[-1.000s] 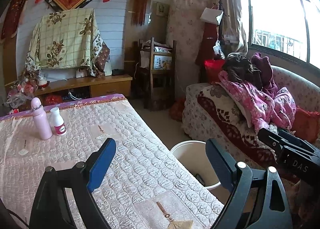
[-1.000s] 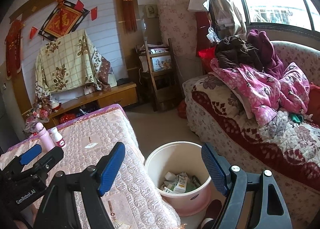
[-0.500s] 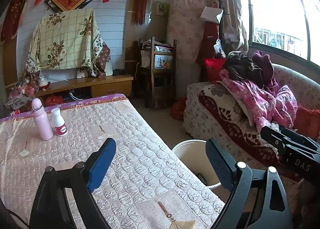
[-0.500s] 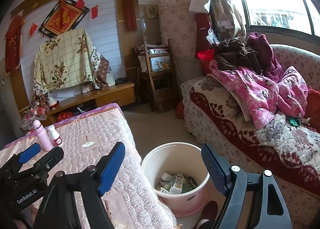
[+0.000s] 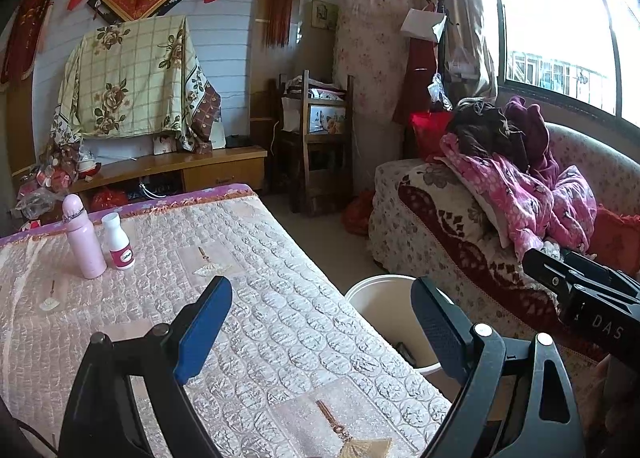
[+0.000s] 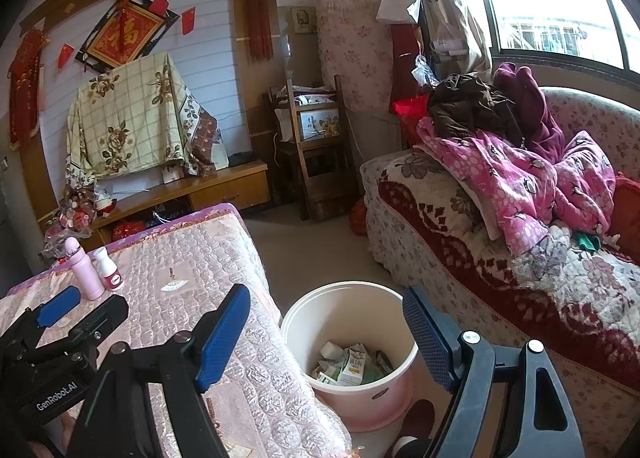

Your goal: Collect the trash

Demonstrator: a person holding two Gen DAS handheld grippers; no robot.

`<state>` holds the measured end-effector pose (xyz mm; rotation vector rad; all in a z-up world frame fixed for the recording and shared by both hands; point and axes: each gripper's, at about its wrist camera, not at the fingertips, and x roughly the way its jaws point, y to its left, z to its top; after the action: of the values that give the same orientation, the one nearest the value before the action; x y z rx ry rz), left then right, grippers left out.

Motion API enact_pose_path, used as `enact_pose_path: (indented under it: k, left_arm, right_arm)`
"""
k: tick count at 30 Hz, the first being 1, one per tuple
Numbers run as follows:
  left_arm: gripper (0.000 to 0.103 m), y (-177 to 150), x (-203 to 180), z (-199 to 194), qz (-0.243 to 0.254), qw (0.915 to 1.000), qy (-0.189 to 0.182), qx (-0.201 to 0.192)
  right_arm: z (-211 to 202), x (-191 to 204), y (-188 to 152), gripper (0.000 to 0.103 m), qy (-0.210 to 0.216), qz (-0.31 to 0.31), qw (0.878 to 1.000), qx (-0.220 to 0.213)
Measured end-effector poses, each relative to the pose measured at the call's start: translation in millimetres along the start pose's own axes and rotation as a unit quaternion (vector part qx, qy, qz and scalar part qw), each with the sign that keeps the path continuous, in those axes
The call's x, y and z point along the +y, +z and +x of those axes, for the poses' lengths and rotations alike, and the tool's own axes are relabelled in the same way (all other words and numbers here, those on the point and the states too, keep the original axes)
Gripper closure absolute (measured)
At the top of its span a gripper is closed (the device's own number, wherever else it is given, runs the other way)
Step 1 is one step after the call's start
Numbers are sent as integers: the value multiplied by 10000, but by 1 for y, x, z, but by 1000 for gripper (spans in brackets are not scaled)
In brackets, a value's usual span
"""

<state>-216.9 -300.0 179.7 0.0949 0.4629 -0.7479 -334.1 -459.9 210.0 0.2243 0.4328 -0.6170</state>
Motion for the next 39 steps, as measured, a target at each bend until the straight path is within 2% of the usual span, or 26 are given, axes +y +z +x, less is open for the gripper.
enact_pose_path:
  k: [39]
  left_arm:
    - [12, -6, 2, 12, -49, 9997, -116, 230]
  right_arm:
    - [12, -2, -6, 22, -46, 24, 9999, 160]
